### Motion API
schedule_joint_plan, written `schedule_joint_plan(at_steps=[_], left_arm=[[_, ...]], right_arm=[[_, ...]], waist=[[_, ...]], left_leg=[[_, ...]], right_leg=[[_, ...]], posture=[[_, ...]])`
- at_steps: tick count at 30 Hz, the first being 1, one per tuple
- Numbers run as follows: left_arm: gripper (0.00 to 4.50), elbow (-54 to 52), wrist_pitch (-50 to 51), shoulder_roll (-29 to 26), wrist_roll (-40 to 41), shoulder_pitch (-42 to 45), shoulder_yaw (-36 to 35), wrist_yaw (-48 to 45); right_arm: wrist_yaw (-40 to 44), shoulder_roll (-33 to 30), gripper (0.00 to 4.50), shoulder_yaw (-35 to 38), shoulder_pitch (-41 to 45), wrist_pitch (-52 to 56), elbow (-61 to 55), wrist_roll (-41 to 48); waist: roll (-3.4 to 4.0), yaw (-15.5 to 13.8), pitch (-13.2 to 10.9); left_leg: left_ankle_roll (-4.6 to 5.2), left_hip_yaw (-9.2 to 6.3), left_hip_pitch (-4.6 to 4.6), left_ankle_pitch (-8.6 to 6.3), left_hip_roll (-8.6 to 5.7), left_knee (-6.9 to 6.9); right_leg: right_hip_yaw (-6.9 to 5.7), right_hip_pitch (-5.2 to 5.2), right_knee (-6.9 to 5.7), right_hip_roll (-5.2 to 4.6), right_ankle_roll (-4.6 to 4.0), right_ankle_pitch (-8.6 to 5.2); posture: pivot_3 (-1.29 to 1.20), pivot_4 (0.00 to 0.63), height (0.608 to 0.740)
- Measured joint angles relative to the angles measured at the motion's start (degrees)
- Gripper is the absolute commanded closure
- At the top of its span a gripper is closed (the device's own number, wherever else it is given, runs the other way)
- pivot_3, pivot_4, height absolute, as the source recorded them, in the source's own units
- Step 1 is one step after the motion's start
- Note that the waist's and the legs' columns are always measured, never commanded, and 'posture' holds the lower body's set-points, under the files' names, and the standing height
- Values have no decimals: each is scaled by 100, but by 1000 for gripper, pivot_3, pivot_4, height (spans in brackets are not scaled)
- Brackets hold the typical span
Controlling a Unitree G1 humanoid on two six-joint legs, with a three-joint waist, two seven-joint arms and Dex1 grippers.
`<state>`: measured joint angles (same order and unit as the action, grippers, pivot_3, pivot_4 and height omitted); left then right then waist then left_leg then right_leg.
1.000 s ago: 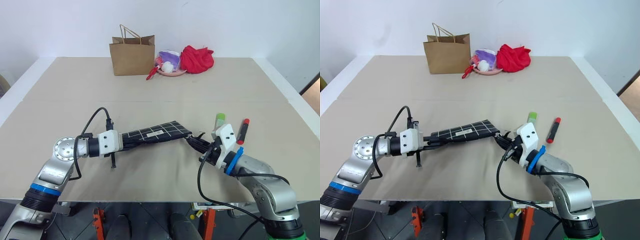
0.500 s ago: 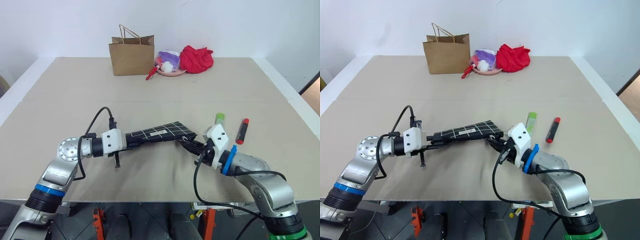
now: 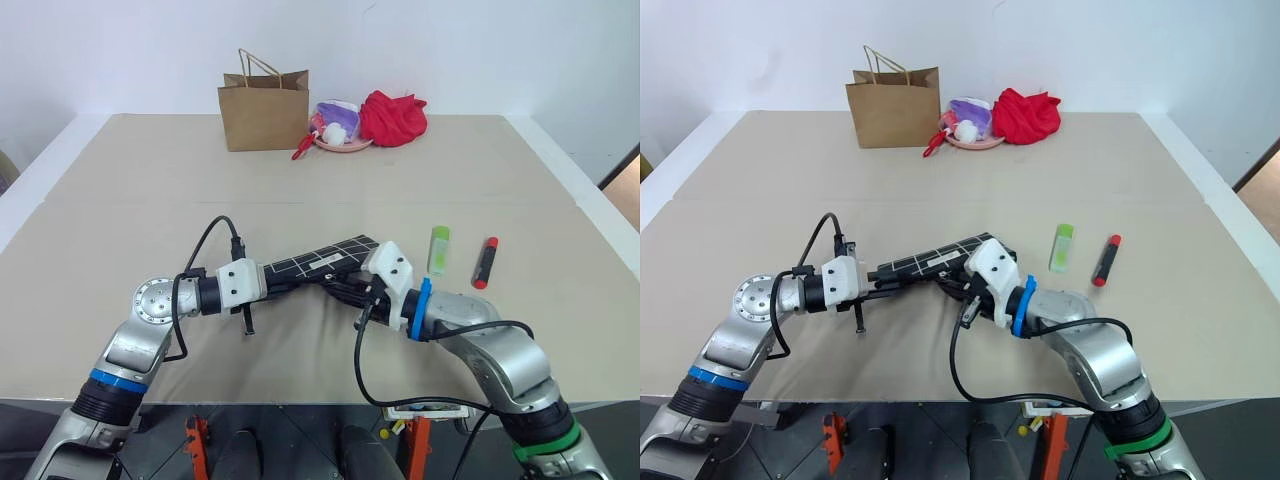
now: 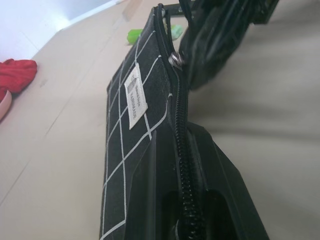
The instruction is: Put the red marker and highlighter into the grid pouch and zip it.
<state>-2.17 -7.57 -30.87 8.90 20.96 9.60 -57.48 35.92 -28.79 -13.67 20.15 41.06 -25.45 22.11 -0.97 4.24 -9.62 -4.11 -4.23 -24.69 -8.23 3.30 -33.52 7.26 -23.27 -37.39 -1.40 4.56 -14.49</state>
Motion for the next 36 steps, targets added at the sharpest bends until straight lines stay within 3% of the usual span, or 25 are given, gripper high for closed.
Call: schedule_joint_plan(at_steps=[9,10,13,18,19,24,27,30,36], left_arm=[[4500,12,-36,34,-58,1,5,27],[4500,12,-36,34,-58,1,5,43],[4500,10,-74,37,-58,1,4,82],[4500,17,-128,51,-93,16,6,98],[4500,20,-133,51,-93,15,-2,102],[4500,64,-134,43,-99,34,-47,121],[4500,75,-136,39,-99,34,-49,116],[4500,99,-140,31,-98,37,-50,80],[4500,146,-177,-34,-92,135,-42,-84]], right_arm=[[-14,56,4441,-95,39,39,90,-116],[-20,85,3867,-70,23,41,94,-110],[-29,154,2912,122,-77,88,95,7],[22,87,245,743,-617,120,-82,362],[26,76,52,907,-777,135,-164,455],[-95,-32,52,2514,-1946,155,-409,1106],[-223,-132,52,3067,-2126,153,-302,1155],[-444,-114,52,3156,-2046,118,-215,1085],[-1981,400,52,2922,-746,-241,775,-11]], waist=[[0,-2,0],[0,-2,0],[0,-2,0],[0,-6,0],[-1,-17,-1],[-3,-64,-1],[-3,-35,-1],[-2,9,-1],[-2,30,-2]], left_leg=[[0,0,0,0,0,0],[0,0,0,0,0,0],[0,0,-1,0,0,0],[0,0,-1,0,0,1],[0,-1,-2,0,0,2],[0,-1,-3,-1,-2,0],[1,0,7,0,-2,-1],[5,0,14,3,0,-1],[11,7,13,12,0,-6]], right_leg=[[0,0,0,0,2,1],[0,0,0,0,2,1],[0,1,0,0,2,1],[-1,0,0,0,4,-1],[-1,2,0,0,6,-3],[1,3,1,-2,6,-3],[1,4,1,-1,-3,6],[1,5,0,0,-10,15],[5,2,1,0,-14,29]], posture=[[0,150,740],[0,150,740],[0,150,740],[0,150,740],[0,150,740],[0,150,740],[0,150,740],[0,150,740],[0,150,740]])
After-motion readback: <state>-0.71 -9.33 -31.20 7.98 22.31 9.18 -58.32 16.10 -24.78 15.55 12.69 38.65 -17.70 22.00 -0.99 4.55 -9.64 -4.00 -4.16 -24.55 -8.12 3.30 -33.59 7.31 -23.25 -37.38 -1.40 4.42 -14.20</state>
